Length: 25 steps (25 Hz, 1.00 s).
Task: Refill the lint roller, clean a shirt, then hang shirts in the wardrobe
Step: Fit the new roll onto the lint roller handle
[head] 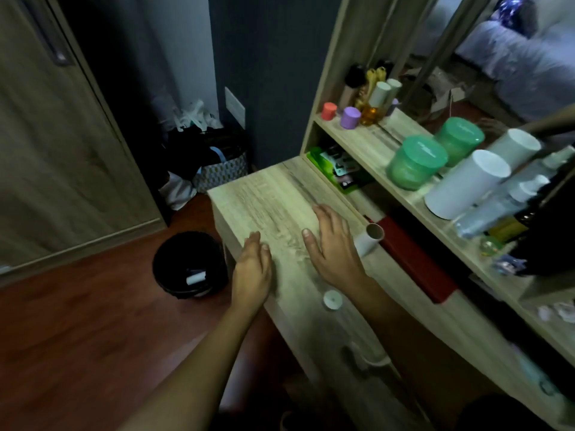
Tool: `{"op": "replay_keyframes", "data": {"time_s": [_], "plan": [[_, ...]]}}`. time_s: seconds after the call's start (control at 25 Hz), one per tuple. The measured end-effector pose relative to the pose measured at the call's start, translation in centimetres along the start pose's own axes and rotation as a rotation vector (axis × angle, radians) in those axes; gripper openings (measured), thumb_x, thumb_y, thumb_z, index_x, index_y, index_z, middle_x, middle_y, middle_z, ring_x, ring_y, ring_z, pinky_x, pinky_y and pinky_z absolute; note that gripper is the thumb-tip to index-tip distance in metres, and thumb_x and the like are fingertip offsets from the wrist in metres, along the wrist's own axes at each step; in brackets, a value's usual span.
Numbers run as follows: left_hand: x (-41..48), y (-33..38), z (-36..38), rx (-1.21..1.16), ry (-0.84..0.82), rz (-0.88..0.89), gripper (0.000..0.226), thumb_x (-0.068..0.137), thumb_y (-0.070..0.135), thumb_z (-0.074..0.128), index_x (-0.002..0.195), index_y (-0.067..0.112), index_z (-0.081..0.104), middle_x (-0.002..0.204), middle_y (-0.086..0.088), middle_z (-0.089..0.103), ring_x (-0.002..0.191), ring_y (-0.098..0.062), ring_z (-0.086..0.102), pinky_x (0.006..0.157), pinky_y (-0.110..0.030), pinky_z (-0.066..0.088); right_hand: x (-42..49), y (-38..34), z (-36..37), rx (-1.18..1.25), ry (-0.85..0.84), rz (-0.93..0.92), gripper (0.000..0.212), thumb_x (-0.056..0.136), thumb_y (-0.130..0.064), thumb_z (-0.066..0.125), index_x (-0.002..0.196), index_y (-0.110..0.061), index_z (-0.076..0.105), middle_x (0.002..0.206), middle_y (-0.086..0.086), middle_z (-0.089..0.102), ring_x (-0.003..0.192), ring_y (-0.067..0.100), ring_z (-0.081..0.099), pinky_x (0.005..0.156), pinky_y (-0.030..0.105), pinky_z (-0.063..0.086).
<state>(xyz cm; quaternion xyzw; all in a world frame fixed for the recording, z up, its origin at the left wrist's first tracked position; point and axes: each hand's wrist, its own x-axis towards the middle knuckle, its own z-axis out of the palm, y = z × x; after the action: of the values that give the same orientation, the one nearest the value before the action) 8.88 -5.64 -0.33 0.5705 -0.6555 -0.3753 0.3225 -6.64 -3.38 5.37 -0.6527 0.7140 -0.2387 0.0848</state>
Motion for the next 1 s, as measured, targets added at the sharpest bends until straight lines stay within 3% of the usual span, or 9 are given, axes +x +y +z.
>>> {"op": "replay_keyframes", "data": {"time_s": [0.16, 0.28, 0.44, 0.52, 0.6, 0.68, 0.8, 0.92, 1.0], "plan": [[-5.8, 2.5, 6.9, 0.080, -0.095, 0.000, 0.043, 0.099, 0.023, 0.037, 0.138, 0.004, 0.040, 0.143, -0.015, 0.044, 0.134, -0.028, 0.038, 0.109, -0.027, 0.026, -2.6, 8.0, -4.4, -0.084, -0.005, 0.037, 0.066, 0.089, -0.051, 0.025, 0.139, -0.009, 0.036, 0.145, 0.017, 0.035, 0.132, 0.033, 0.032, 0.106, 0.043, 0.030], [-8.1, 3.7, 10.0, 0.174, -0.172, 0.076, 0.038, 0.095, 0.025, 0.039, 0.127, 0.007, 0.049, 0.128, -0.014, 0.056, 0.118, -0.030, 0.052, 0.093, -0.015, 0.030, -2.1, 11.9, -5.7, -0.137, -0.087, 0.077, 0.060, 0.094, -0.046, 0.035, 0.144, -0.014, 0.028, 0.150, 0.017, 0.027, 0.138, 0.033, 0.024, 0.110, 0.043, 0.025], [-9.0, 3.1, 12.3, 0.396, -0.327, 0.178, 0.048, 0.093, 0.031, 0.037, 0.133, 0.007, 0.048, 0.141, -0.017, 0.045, 0.127, -0.034, 0.044, 0.108, -0.026, 0.029, -0.9, 14.3, -5.3, -0.179, -0.286, -0.011, 0.067, 0.093, -0.053, 0.037, 0.148, -0.024, 0.014, 0.156, 0.013, 0.011, 0.143, 0.031, 0.014, 0.113, 0.048, 0.025], [-8.9, 2.6, 12.9, 0.488, -0.344, 0.195, 0.039, 0.089, 0.020, 0.047, 0.126, 0.008, 0.055, 0.133, -0.016, 0.054, 0.115, -0.034, 0.053, 0.099, -0.030, 0.042, -0.7, 14.9, -4.8, -0.185, -0.352, -0.016, 0.067, 0.093, -0.053, 0.038, 0.148, -0.027, 0.012, 0.157, 0.011, 0.007, 0.143, 0.032, 0.014, 0.111, 0.048, 0.028], [-8.4, 2.4, 13.3, 0.546, -0.341, 0.224, 0.033, 0.080, 0.018, 0.047, 0.107, 0.014, 0.066, 0.109, -0.009, 0.068, 0.090, -0.025, 0.064, 0.078, -0.023, 0.052, -0.7, 15.1, -4.3, -0.197, -0.365, -0.003, 0.064, 0.094, -0.045, 0.042, 0.148, -0.025, 0.013, 0.157, 0.009, 0.008, 0.138, 0.034, 0.022, 0.106, 0.048, 0.035], [-8.1, 3.5, 12.9, 0.630, -0.357, 0.232, 0.030, 0.084, 0.023, 0.042, 0.104, 0.017, 0.064, 0.102, -0.004, 0.064, 0.090, -0.024, 0.062, 0.075, -0.026, 0.050, -0.8, 15.2, -4.1, -0.201, -0.362, 0.002, 0.059, 0.096, -0.033, 0.044, 0.147, -0.023, 0.016, 0.153, 0.011, 0.013, 0.129, 0.037, 0.036, 0.095, 0.047, 0.044], [-7.3, 4.1, 12.3, 0.602, -0.276, 0.090, 0.038, 0.091, 0.034, 0.050, 0.124, 0.014, 0.050, 0.117, -0.010, 0.053, 0.111, -0.029, 0.048, 0.087, -0.036, 0.043, -0.8, 15.0, -4.4, -0.123, -0.291, 0.092, 0.051, 0.098, -0.025, 0.040, 0.145, -0.016, 0.022, 0.142, 0.019, 0.027, 0.114, 0.040, 0.049, 0.088, 0.044, 0.047], [-6.8, 5.9, 10.6, 0.290, -0.020, -0.047, 0.039, 0.085, 0.033, 0.063, 0.113, 0.007, 0.059, 0.106, -0.016, 0.057, 0.101, -0.032, 0.055, 0.080, -0.032, 0.041, -1.3, 15.1, -5.3, 0.229, -0.131, 0.291, 0.048, 0.099, -0.025, 0.037, 0.143, -0.010, 0.026, 0.136, 0.022, 0.034, 0.115, 0.039, 0.047, 0.095, 0.039, 0.039], [-6.1, 7.5, 9.3, 0.073, 0.113, -0.096, 0.031, 0.082, 0.027, 0.068, 0.107, 0.009, 0.064, 0.102, -0.013, 0.061, 0.094, -0.028, 0.061, 0.076, -0.025, 0.041, -1.4, 14.7, -6.3, 0.506, -0.108, 0.403, 0.045, 0.099, -0.024, 0.037, 0.141, -0.011, 0.030, 0.131, 0.013, 0.041, 0.121, 0.031, 0.044, 0.096, 0.032, 0.035]]}}
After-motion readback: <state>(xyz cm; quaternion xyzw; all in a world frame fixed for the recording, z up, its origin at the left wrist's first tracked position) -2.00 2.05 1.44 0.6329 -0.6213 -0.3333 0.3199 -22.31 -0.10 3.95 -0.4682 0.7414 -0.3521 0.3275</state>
